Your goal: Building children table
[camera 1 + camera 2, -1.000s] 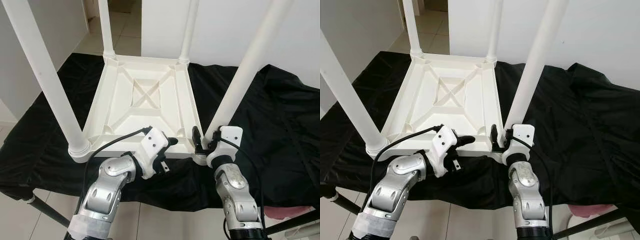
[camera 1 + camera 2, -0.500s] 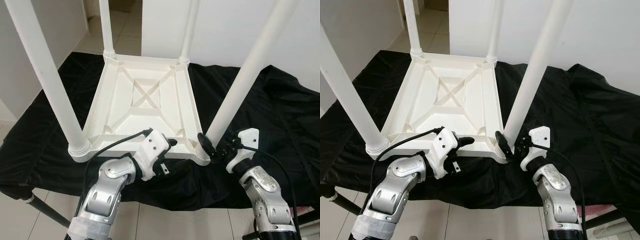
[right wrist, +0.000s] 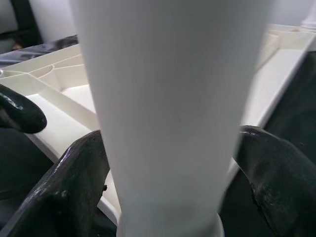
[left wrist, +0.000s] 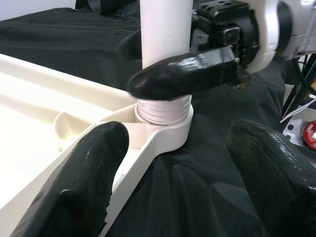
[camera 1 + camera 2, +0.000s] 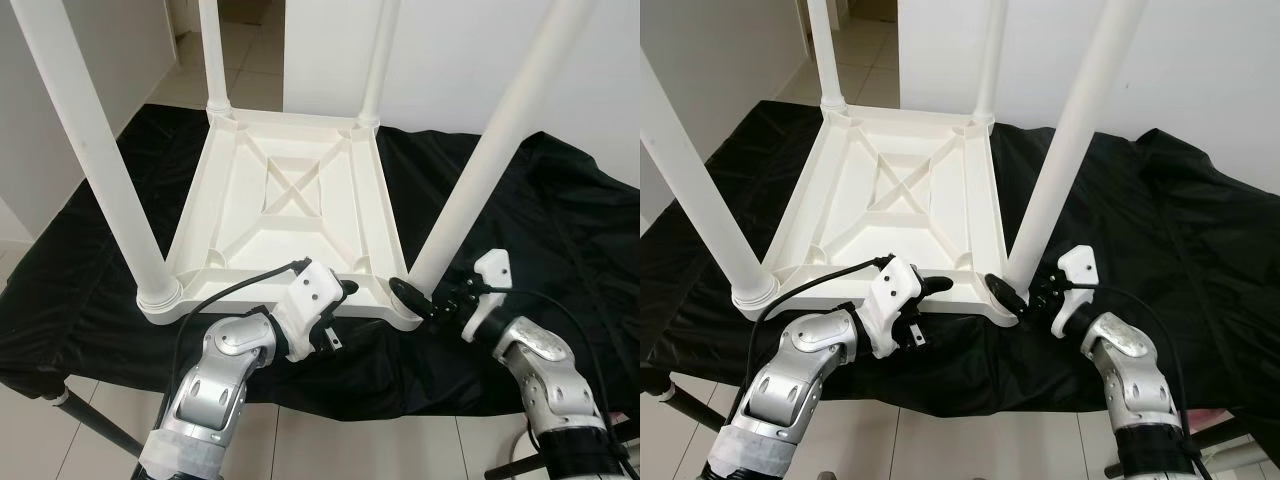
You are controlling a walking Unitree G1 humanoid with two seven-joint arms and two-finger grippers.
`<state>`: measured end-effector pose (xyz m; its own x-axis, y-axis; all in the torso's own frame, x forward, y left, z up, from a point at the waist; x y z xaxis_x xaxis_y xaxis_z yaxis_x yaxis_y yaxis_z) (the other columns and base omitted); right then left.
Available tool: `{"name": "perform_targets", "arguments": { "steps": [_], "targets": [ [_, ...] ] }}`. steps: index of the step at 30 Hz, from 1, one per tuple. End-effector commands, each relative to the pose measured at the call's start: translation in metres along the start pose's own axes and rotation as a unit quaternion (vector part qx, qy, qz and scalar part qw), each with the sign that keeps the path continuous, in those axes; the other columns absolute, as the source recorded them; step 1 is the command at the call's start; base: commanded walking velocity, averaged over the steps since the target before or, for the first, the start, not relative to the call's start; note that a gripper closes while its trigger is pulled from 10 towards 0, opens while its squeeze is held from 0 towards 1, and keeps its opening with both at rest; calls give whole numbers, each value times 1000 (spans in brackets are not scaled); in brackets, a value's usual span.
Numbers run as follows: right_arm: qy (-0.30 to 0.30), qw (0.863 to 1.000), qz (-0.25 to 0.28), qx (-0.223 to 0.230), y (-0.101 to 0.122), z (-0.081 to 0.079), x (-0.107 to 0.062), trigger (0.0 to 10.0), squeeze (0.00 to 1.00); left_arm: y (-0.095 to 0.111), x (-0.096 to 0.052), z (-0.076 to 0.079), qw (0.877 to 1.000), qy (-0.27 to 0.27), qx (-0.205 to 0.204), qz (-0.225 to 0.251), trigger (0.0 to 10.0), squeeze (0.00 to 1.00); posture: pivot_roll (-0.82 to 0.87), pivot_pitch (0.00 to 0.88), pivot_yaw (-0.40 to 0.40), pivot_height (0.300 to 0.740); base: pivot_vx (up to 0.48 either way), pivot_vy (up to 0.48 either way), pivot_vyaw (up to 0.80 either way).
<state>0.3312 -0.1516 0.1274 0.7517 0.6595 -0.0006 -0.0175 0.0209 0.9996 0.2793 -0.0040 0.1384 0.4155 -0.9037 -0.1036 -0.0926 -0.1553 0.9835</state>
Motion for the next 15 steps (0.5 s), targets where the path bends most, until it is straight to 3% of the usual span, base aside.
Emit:
{"name": "perform_targets", "arguments": {
  "steps": [1,4,5,6,7,15],
  "targets": [
    [8,1000,-6,-11,-3,-1,2,10000,0,-1,2,-11,998,56,2,-3,10000,0,2,0,-64,740,0,0,0],
    [5,1000,-4,-19,-3,1,3,10000,0,-1,3,-11,998,57,5,-4,10000,0,3,0,-66,740,0,0,0],
    [1,1000,1,-18,-2,3,8,4824,0,-2,4,-11,998,58,12,-7,10000,0,3,0,-67,740,0,0,0],
    [1,1000,1,-18,-2,3,8,4824,0,-2,4,-11,998,58,12,-7,10000,0,3,0,-67,740,0,0,0],
    [-2,1000,6,-14,-2,4,11,0,0,-2,6,-12,998,60,16,-8,10000,0,7,0,-69,740,0,0,0],
    [-13,1000,11,0,-4,10,10,0,0,0,9,-11,998,62,15,-2,10000,0,4,0,-68,740,0,0,0]
  ]
}}
Point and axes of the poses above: a point about 5 cm out from each wrist's last joint towards the gripper, its own x axis pointing out of the wrist towards the gripper, its own y axis along the axis of the wrist's last joint, z = x × y, the point moved 6 cm from there along x, pointing out of the wrist towards the gripper, and after that the axes turned 1 degree about x, right-handed, at the moved point
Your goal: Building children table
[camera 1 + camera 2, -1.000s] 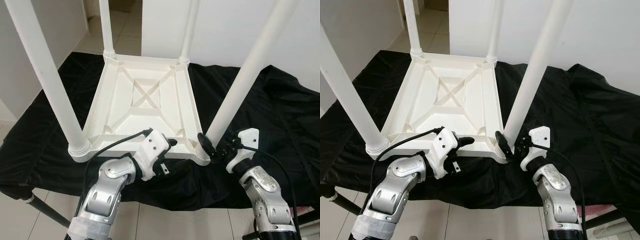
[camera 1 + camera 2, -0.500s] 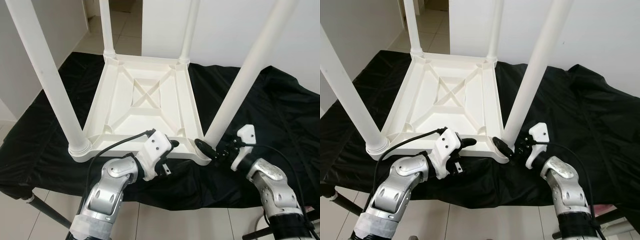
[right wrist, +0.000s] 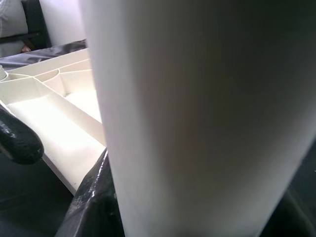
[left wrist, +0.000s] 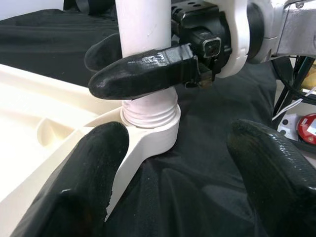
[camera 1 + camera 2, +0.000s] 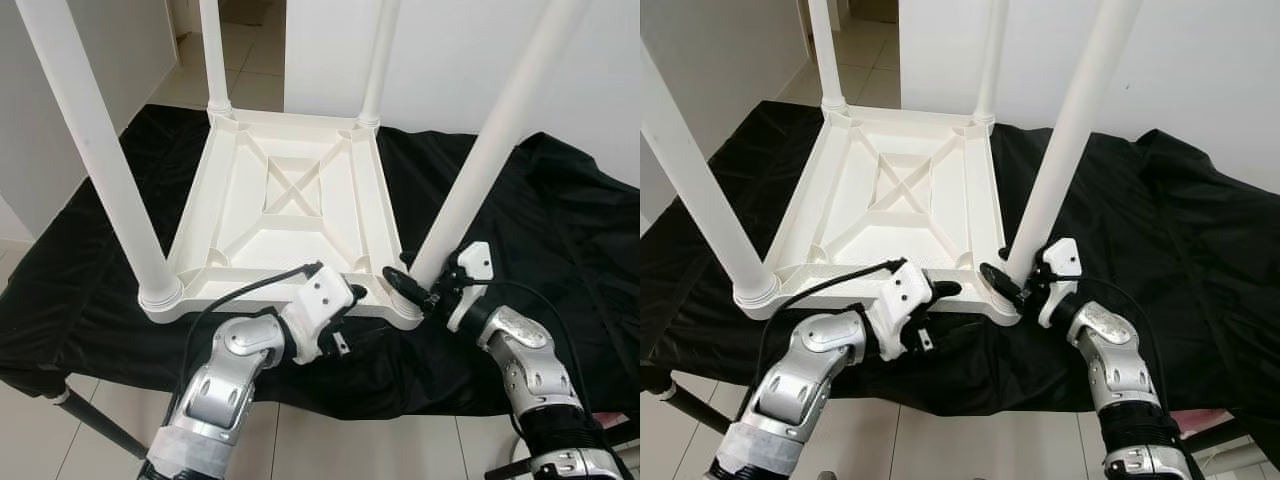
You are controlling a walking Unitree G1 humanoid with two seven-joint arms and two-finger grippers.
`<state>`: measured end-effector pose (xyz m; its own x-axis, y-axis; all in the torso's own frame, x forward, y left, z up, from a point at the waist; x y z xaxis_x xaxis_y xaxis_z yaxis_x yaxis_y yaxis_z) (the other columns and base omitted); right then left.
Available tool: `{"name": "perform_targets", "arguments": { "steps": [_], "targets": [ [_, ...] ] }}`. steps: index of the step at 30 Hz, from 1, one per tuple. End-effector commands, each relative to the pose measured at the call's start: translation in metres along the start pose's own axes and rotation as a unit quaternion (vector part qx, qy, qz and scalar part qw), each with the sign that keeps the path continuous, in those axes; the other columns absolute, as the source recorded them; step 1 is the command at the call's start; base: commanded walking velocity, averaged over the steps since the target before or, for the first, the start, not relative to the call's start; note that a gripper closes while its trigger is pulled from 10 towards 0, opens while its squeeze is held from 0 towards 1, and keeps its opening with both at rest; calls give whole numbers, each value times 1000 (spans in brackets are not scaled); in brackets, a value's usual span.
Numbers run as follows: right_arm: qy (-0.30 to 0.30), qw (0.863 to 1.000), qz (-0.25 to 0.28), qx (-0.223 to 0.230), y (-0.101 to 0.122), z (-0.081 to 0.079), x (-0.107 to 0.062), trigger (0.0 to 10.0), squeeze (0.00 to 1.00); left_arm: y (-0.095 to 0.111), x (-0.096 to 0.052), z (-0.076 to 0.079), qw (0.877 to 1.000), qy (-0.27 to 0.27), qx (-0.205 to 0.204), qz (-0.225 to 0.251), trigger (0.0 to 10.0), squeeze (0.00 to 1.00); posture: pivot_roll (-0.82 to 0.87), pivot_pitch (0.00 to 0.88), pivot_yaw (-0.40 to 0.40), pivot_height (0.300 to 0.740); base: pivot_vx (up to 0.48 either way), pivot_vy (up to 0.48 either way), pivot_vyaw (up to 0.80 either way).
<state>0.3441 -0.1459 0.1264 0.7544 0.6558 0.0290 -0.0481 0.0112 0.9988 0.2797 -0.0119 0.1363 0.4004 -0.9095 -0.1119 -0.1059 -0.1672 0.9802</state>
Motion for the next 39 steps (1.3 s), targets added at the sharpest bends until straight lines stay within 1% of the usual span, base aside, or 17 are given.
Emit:
{"name": "perform_targets", "arguments": {
  "steps": [1,2,3,4,5,10,14,15,17,21,23,24,26,27,29,32,39],
  "targets": [
    [-10,1000,-4,6,-3,6,-4,0,0,1,2,-14,998,70,6,0,10000,0,4,0,-68,740,0,0,0],
    [-13,1000,-2,10,-3,7,-5,0,0,1,2,-14,998,70,6,0,10000,0,4,0,-68,740,0,0,0],
    [-16,1000,-1,12,-3,8,-6,4000,0,1,2,-13,998,69,5,1,10000,0,4,0,-68,740,0,0,0],
    [-18,1000,0,14,-3,8,-7,4000,0,1,2,-13,998,69,4,1,10000,0,4,0,-68,740,0,0,0],
    [-19,1000,3,17,-3,7,-7,10000,0,1,2,-13,998,68,4,2,10000,0,-2,0,-63,740,0,0,0],
    [-24,999,9,23,-2,3,-4,10000,0,1,2,-13,998,66,5,1,10000,0,-4,0,-63,740,0,0,0],
    [-124,992,11,19,-3,12,0,10000,0,0,3,-12,998,64,7,1,10000,0,-8,0,-68,740,0,0,0],
    [-124,992,11,19,-3,12,0,10000,0,0,3,-12,998,64,7,1,10000,0,-8,0,-68,740,0,0,0],
    [-192,981,6,39,-7,12,-2,10000,0,0,3,-12,998,65,7,1,10000,0,-12,0,-66,740,0,0,0],
    [-236,970,6,63,-11,10,-4,10000,0,1,4,-11,998,64,4,3,10000,0,-17,0,-62,740,0,0,0],
    [-282,956,5,82,-16,6,-7,10000,0,1,4,-9,998,60,4,3,10000,0,-22,0,-59,740,0,0,0],
    [-282,956,5,82,-16,6,-7,10000,0,1,4,-9,998,60,4,3,10000,0,-22,0,-59,740,0,0,0],
    [-332,938,2,102,-21,7,-11,10000,0,0,5,-7,998,56,3,2,10000,0,-22,0,-59,740,0,0,0],
    [-332,938,2,102,-21,7,-11,10000,0,0,5,-7,998,56,3,2,10000,0,-22,0,-59,740,0,0,0],
    [-373,921,4,112,-23,0,-7,10000,0,0,5,-8,998,56,3,2,10000,0,-20,0,-59,740,0,0,0],
    [-394,913,5,110,-21,-7,-4,10000,0,0,5,-8,998,57,4,2,10000,0,-15,0,-60,740,0,0,0],
    [-377,922,8,90,-12,-10,3,10000,0,-1,3,-9,998,63,1,1,10000,0,-16,0,-62,740,0,0,0]
  ]
}}
Point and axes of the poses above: a point about 5 cm out from each wrist's last joint towards the gripper, its own x axis pointing out of the wrist towards the gripper, its own y axis along the axis of the wrist's last joint, z = x × y, the point moved 6 cm from there along x, pointing out of the wrist towards the gripper, and after that the axes turned 1 degree about x, right-handed, at the moved point
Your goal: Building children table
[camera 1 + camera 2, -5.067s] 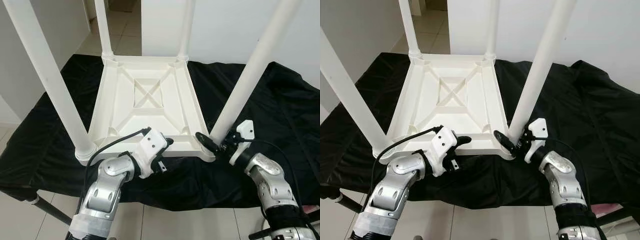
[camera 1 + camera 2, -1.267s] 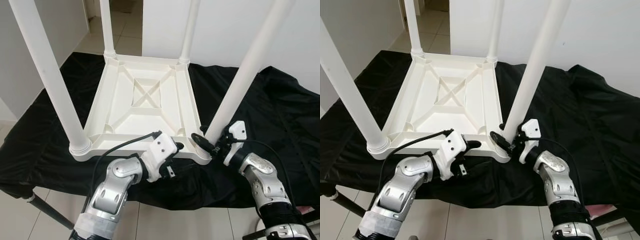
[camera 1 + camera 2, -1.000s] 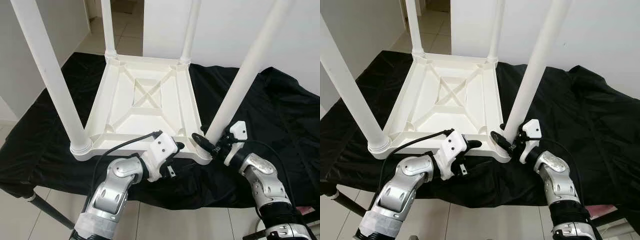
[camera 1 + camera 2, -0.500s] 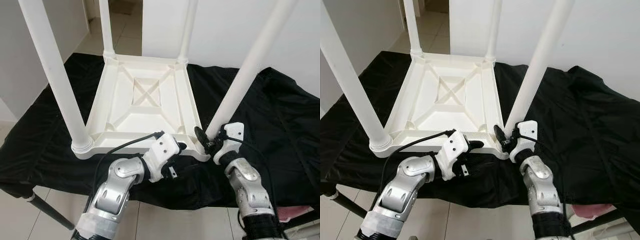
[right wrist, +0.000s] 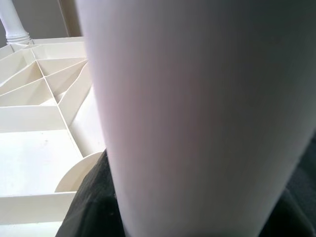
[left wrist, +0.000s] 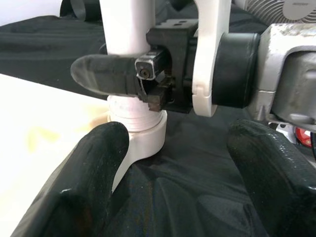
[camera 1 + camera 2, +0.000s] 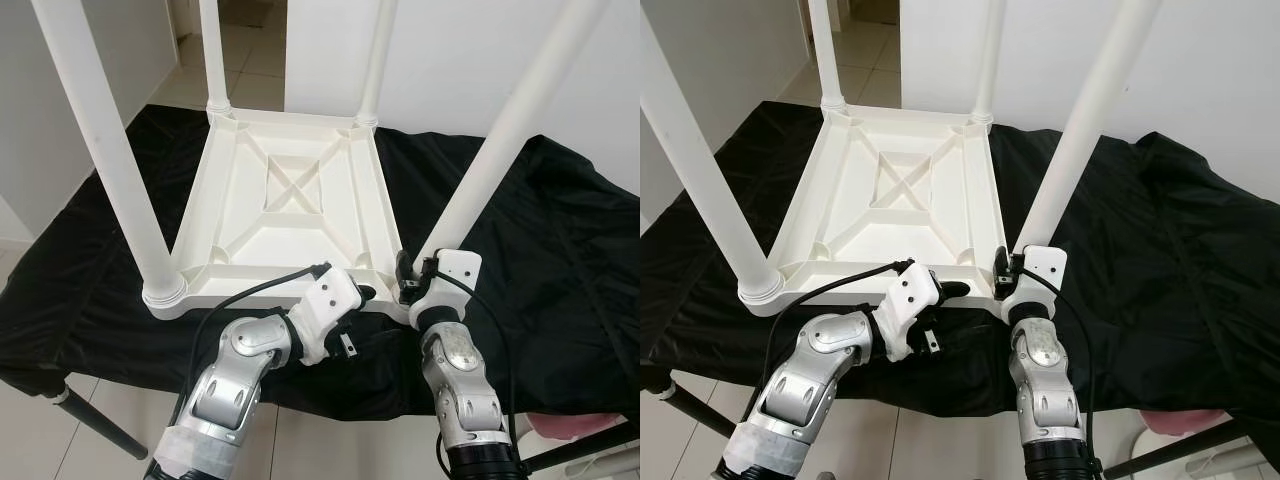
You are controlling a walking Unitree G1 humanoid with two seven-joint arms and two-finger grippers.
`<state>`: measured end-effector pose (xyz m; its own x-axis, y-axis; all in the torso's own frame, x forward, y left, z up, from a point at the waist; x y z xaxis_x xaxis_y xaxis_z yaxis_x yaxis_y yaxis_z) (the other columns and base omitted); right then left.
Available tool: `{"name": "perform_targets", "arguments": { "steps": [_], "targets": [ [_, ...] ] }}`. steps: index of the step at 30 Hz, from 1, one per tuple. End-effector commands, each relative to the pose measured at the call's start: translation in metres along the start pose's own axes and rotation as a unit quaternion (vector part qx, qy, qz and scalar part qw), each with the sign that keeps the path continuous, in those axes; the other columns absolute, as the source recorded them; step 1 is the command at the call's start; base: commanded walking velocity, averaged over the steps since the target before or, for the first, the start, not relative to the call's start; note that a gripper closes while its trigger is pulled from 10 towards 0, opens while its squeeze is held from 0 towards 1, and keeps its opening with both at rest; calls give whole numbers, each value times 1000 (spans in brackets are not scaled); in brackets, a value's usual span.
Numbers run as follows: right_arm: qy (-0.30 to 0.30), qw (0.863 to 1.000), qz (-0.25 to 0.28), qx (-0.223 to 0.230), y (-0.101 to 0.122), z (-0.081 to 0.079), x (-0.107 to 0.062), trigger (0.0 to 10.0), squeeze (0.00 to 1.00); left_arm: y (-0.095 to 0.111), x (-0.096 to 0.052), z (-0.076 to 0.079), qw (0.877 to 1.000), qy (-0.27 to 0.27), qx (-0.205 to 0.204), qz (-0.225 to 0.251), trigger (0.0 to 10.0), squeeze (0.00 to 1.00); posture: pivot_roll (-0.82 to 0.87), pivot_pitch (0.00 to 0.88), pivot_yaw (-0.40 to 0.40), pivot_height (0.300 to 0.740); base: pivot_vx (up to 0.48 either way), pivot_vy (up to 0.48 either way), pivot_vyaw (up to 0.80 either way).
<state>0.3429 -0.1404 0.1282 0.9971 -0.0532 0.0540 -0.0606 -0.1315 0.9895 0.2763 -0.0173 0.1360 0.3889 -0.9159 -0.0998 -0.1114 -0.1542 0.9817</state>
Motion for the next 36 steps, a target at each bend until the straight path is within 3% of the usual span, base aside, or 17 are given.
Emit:
{"name": "perform_targets", "arguments": {
  "steps": [1,9,10,11,12,17,26,27,31,36],
  "targets": [
    [-1,999,-34,12,-15,-2,-4,10000,0,-3,-1,-15,998,70,2,-7,10000,0,-12,0,-67,740,0,0,0],
    [12,999,-38,20,-16,-9,-7,10000,0,-2,-2,-18,997,78,4,-8,10000,0,-9,0,-73,740,0,0,0],
    [30,998,-39,29,-16,-15,-9,10000,627,-2,-2,-19,997,80,3,-7,10000,0,-8,0,-73,740,0,0,0],
    [30,998,-39,29,-16,-15,-9,10000,627,-2,-2,-19,997,80,3,-7,10000,0,-8,0,-73,740,0,0,0],
    [46,998,-37,36,-15,-19,-10,10000,1000,-2,-3,-19,997,81,4,-8,10000,0,-11,0,-72,740,0,0,0],
    [93,995,-27,38,-8,-19,-12,10000,1000,-5,-6,-18,997,73,14,-15,10000,0,-15,0,-69,740,0,0,0],
    [144,990,-2,7,8,14,-5,10000,1000,-7,-11,-21,997,67,20,-20,10000,0,-23,0,-56,740,0,0,0],
    [170,985,0,6,11,19,-5,10000,0,-7,-10,-20,998,64,22,-21,10000,0,-23,0,-55,740,0,0,0],
    [208,978,4,-9,17,27,-2,10000,0,-7,-10,-17,998,57,21,-19,10000,0,-27,0,-51,740,0,0,0],
    [284,958,-19,-13,7,10,1,10000,0,-7,-9,-15,998,49,25,-19,10000,0,-21,0,-50,740,0,0,0]
  ]
}}
Point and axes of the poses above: a point about 5 cm out from each wrist's last joint towards the gripper, its own x axis pointing out of the wrist towards the gripper, its own y axis along the axis of the wrist's last joint, z = x × y, the point moved 6 cm from there along x, pointing out of the wrist towards the gripper, and after that the axes turned 1 degree about x, right-handed, at the moved point
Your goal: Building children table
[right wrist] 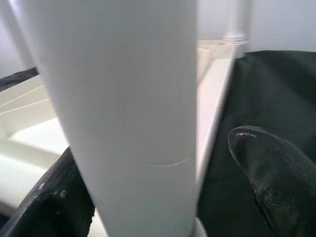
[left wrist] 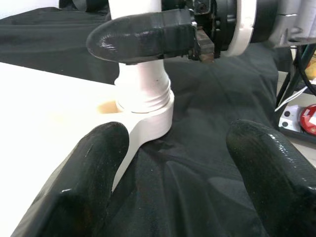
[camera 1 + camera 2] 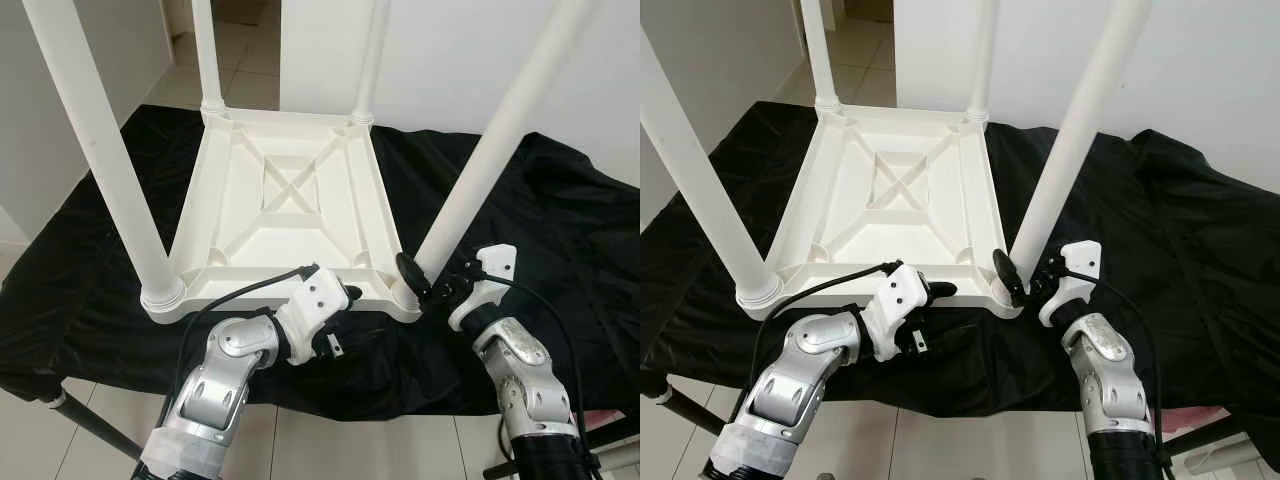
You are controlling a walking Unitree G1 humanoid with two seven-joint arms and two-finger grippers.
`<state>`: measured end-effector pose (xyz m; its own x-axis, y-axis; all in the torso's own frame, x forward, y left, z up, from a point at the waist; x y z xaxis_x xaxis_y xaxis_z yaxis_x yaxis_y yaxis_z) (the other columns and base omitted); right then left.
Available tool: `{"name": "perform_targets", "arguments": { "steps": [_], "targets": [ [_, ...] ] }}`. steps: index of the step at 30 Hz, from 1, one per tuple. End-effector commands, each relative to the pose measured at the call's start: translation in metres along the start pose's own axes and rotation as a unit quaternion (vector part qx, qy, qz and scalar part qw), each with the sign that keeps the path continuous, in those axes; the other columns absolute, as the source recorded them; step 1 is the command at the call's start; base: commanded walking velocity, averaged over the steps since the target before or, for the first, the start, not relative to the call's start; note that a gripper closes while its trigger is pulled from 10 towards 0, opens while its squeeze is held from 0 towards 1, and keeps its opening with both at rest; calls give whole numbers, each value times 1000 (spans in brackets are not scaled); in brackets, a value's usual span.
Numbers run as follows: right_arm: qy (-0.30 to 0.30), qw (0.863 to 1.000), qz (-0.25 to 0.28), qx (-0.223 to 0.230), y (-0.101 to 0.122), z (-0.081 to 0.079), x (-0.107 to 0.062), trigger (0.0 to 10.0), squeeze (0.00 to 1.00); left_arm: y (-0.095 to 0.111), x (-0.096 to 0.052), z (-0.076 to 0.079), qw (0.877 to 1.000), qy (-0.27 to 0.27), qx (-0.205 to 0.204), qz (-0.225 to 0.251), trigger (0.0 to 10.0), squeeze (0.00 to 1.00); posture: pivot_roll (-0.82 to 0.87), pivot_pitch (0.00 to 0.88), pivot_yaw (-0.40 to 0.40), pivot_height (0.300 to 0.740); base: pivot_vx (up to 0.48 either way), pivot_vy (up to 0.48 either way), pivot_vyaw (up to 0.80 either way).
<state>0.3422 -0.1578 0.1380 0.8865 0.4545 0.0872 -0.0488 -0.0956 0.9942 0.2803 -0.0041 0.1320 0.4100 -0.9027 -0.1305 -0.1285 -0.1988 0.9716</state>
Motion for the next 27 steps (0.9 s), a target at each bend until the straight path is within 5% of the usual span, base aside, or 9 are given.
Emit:
{"name": "perform_targets", "arguments": {
  "steps": [1,8,11,12,20,21,22,23,27],
  "targets": [
    [35,999,-13,6,-6,-6,6,10000,0,0,2,-7,999,39,9,-2,10000,0,-21,0,-50,740,0,0,0],
    [92,995,-36,-10,-13,-12,14,10000,0,1,4,-8,999,41,12,-1,10000,0,-11,0,-55,740,0,0,0],
    [109,993,-40,-9,-14,-13,16,4706,0,2,4,-7,999,41,12,1,10000,0,-6,0,-58,740,0,0,0],
    [111,993,-43,-12,-15,-11,18,0,0,2,4,-7,999,42,12,1,10000,0,-2,0,-61,740,0,0,0],
    [117,992,-48,-10,-19,-6,18,0,0,2,3,-7,999,48,11,2,10000,0,10,0,-70,740,0,0,0],
    [115,992,-46,-3,-20,-8,16,3725,0,2,1,-7,999,51,11,1,10000,0,6,0,-70,740,0,0,0],
    [115,992,-46,-3,-20,-8,16,3725,0,2,1,-7,999,51,11,1,10000,0,6,0,-70,740,0,0,0],
    [114,993,-44,-1,-20,-9,15,10000,0,2,1,-7,999,51,11,1,10000,0,6,0,-70,740,0,0,0],
    [76,997,-17,13,-12,-14,16,10000,0,0,0,-9,999,53,10,-1,10000,0,-2,0,-67,740,0,0,0]
  ]
}}
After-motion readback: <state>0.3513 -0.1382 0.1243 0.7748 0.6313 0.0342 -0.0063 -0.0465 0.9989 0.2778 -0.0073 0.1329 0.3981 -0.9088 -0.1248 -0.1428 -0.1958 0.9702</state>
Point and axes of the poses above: a point about 5 cm out from each wrist's last joint towards the gripper, its own x axis pointing out of the wrist towards the gripper, its own y axis along the axis of the wrist's last joint, z = x × y, the point moved 6 cm from there along x, pointing out of the wrist towards the gripper, and after that the axes turned 1 degree about x, right-handed, at the moved point
